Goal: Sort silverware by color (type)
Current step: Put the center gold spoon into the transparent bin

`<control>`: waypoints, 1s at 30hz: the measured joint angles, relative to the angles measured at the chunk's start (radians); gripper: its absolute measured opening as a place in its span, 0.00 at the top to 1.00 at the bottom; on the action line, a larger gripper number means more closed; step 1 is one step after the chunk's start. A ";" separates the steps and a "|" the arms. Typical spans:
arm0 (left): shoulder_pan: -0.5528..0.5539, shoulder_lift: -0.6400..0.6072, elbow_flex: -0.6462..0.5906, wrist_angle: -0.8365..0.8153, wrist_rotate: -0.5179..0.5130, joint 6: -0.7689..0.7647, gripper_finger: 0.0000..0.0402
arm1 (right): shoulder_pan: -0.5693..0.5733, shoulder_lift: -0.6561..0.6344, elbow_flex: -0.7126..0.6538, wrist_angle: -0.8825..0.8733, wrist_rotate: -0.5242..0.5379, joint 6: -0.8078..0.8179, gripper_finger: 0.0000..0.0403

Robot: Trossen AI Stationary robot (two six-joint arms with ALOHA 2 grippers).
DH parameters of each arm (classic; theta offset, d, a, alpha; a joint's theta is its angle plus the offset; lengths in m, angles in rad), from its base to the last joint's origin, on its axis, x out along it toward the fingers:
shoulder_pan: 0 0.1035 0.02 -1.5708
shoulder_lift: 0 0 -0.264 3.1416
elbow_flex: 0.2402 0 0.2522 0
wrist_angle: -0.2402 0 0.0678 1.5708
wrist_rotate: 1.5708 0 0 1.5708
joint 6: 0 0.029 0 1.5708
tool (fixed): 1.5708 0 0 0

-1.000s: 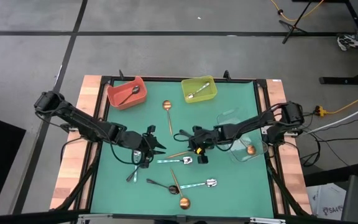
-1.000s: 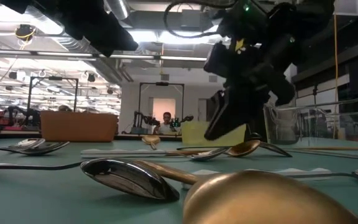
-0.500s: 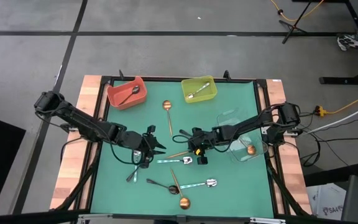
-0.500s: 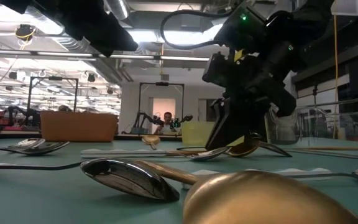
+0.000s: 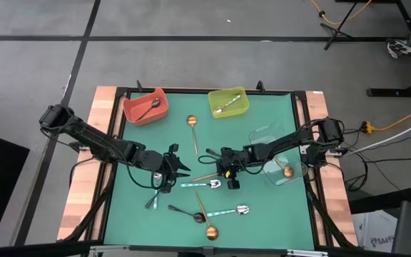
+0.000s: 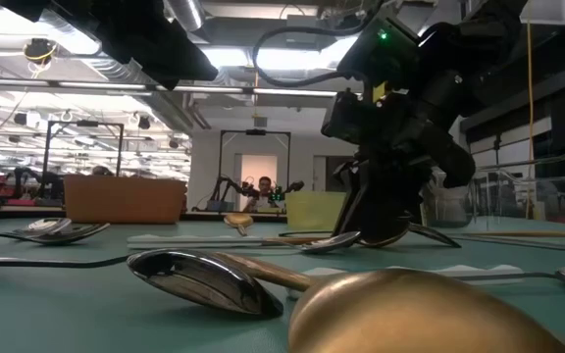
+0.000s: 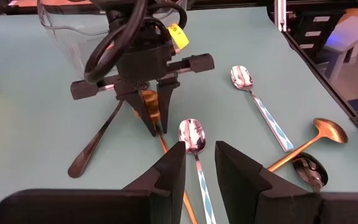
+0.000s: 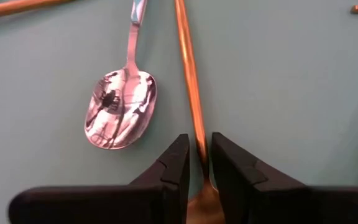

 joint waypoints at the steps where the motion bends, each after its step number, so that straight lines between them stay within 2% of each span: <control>1: 0.000 0.000 0.000 0.000 0.000 0.000 0.80 | 0.000 0.000 0.000 -0.003 0.000 0.000 0.83; 12: 0.000 0.000 0.000 0.000 0.000 0.000 0.80 | 0.001 -0.001 0.001 -0.017 0.054 0.000 0.84; 20: 0.000 0.000 0.000 0.000 0.000 0.000 0.80 | 0.000 -0.002 0.001 -0.018 0.064 0.000 0.98; 30: 0.000 0.000 0.000 0.000 0.000 0.000 0.80 | 0.000 -0.002 0.001 -0.018 0.065 0.000 0.99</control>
